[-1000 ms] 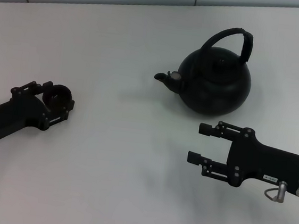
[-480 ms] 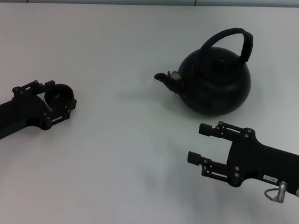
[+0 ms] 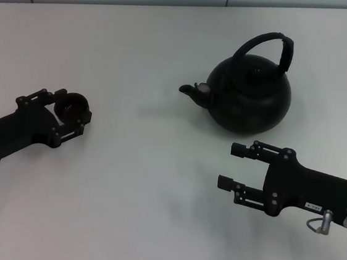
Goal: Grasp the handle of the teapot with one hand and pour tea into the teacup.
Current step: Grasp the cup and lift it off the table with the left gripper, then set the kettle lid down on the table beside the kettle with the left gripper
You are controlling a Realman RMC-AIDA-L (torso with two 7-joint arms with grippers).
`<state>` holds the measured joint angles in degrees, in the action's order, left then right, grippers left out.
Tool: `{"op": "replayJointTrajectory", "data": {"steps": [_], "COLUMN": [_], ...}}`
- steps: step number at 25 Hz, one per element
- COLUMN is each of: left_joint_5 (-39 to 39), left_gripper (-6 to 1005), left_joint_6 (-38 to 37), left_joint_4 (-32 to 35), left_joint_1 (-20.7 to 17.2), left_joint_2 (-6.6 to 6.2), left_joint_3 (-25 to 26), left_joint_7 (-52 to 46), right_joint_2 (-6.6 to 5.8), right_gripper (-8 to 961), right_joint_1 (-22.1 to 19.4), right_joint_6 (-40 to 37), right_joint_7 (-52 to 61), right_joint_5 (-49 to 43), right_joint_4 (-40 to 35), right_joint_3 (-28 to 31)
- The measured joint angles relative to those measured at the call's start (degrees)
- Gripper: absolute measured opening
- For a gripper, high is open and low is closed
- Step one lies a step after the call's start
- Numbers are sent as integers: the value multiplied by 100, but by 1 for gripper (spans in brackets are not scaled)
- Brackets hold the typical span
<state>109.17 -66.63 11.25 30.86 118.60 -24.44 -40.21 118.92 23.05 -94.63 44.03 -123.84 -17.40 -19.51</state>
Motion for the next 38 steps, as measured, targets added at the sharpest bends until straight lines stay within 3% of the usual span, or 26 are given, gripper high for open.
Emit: {"op": "replayJointTrajectory", "data": {"steps": [15,31,38], "left_joint_5": [4,59,50], "left_gripper": [699,705,708], "left_joint_6": [-247,-218,-151], "left_joint_4": [60,-691,-793], "left_joint_1": [-10,755,831], "left_joint_2": [-13,49,49], "left_joint_3": [-9,-383,-386], "left_joint_7": [-31,109,185], "right_joint_2": [9,9,9], "right_gripper": [686,687,686], "right_joint_1": [7,-11,-18], "right_joint_6": [6,-37,-39], "right_joint_7": [0,0,-12], "right_joint_5": [0,0,0], "right_joint_4": [17,0,6], "right_joint_3": [0,0,0]}}
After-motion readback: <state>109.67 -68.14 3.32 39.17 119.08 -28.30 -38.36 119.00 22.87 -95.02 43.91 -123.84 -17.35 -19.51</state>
